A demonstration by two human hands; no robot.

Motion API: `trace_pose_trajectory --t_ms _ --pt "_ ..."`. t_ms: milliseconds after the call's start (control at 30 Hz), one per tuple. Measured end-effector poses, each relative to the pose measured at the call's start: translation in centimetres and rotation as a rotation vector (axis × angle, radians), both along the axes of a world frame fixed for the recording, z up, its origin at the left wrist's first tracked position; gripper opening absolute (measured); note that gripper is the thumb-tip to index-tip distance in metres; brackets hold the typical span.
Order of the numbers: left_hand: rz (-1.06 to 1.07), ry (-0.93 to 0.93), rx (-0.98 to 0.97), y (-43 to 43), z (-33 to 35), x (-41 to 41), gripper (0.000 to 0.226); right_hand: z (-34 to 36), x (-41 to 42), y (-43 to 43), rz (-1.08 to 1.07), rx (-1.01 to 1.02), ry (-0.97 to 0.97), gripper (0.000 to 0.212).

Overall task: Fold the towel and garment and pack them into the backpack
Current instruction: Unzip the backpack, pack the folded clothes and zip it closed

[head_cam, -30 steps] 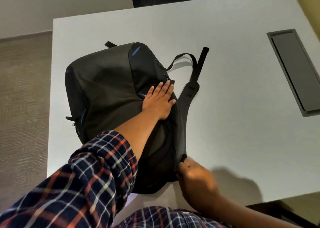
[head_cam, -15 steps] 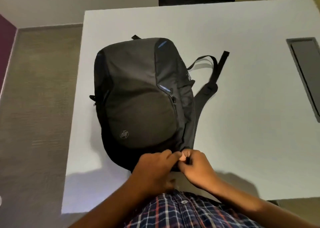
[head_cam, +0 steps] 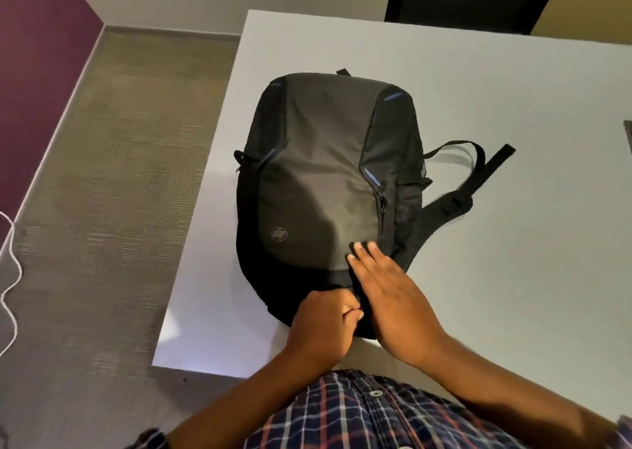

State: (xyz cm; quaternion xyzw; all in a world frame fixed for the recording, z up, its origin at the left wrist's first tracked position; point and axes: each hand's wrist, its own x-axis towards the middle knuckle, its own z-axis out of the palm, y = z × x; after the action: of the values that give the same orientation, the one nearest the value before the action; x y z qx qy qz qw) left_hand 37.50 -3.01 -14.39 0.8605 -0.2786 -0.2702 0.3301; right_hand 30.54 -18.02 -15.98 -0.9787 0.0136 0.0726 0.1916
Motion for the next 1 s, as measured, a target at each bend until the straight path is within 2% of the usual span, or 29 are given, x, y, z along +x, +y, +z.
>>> trace_pose_trajectory --t_ms 100,200,300,434,534,667,867,901,1001 --pt "0.101 0.116 -0.024 0.2 0.8 0.3 0.015 -1.0 0.5 0.0 0.112 -0.038 0.058 0.083" --pt "0.218 0.235 -0.047 0.7 1.5 0.8 0.026 -1.6 0.3 0.1 0.154 -0.084 0.001 0.076" --pt "0.261 0.307 -0.074 1.1 2.4 0.9 0.024 -2.0 0.2 0.0 0.132 -0.094 -0.068 0.083" --pt "0.325 0.358 -0.134 1.3 3.7 1.4 0.012 -1.1 0.5 -0.5 0.128 -0.070 -0.118 0.058" --pt "0.332 0.337 -0.164 2.0 5.0 2.1 0.005 -0.2 1.0 -1.0 0.113 -0.041 -0.164 0.051" --pt "0.270 0.172 -0.092 5.2 6.7 4.4 0.008 0.7 0.2 -2.8 0.017 -0.026 -0.188 0.065" --pt "0.233 0.009 0.031 9.0 7.3 7.7 0.008 2.2 -1.1 -4.5 -0.069 -0.061 -0.104 0.074" --pt "0.237 0.004 0.014 8.7 7.4 7.6 0.006 2.8 -1.0 -4.1 -0.080 -0.041 -0.105 0.072" --pt "0.296 0.064 -0.092 7.8 7.8 6.9 0.011 5.0 -0.7 -1.6 -0.079 0.072 -0.202 0.047"
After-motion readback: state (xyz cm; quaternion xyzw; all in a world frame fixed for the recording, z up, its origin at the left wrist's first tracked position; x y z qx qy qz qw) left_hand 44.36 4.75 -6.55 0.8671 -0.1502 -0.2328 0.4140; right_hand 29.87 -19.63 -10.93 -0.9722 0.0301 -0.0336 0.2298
